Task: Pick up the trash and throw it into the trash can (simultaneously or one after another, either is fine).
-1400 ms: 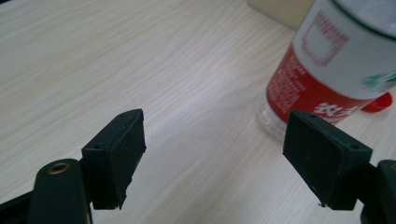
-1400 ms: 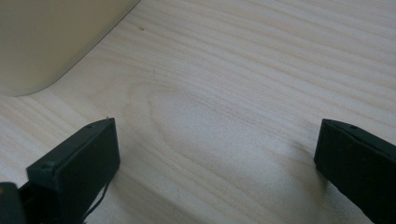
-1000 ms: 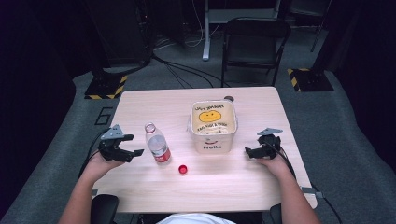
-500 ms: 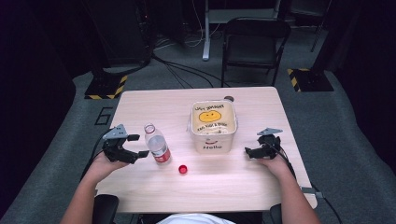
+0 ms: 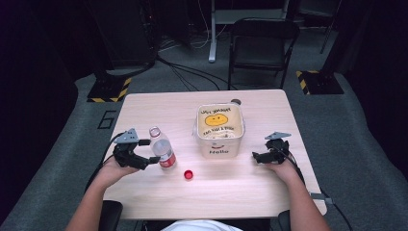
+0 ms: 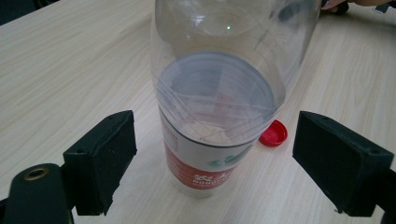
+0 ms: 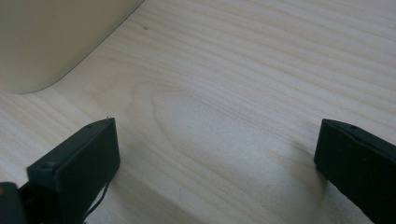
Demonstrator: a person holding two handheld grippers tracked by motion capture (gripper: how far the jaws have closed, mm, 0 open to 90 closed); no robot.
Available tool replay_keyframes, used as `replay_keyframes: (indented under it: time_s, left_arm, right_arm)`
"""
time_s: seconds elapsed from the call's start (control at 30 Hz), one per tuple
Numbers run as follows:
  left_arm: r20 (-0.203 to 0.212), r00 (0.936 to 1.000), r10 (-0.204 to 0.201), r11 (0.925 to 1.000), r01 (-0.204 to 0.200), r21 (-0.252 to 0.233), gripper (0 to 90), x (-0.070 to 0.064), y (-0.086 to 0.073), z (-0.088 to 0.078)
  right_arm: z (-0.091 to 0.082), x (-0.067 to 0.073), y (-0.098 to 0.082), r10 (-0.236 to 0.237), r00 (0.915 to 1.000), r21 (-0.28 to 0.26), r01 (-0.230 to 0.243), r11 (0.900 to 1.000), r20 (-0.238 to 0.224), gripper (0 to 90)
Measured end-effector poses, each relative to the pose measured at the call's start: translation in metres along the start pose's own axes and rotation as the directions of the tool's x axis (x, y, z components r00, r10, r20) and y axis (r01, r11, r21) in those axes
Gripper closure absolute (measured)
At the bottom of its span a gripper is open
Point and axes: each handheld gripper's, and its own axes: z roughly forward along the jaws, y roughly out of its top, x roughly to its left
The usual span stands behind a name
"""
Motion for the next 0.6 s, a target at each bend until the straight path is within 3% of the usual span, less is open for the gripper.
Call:
replay_keyframes:
  time_s: [0.2,0.27,0.6]
  left_arm:
    - [0.001,1.0000,0.000,0.9999,0.000,-0.011,13.0,0.000,0.002,0.003]
    - [0.003,1.0000,-0.008,0.9992,0.008,-0.038,13.0,0.001,0.005,0.003]
    - [0.016,0.9999,-0.004,0.9992,0.005,-0.039,13.8,0.000,0.012,0.010]
  right_arm:
    - [0.000,0.000,0.000,0.000,1.0000,0.000,0.000,1.000,0.000,0.0]
    - [0.000,0.000,0.000,0.000,1.0000,0.000,0.000,1.000,0.000,0.0]
    - [0.000,0.000,0.000,0.000,1.0000,0.000,0.000,1.000,0.000,0.0]
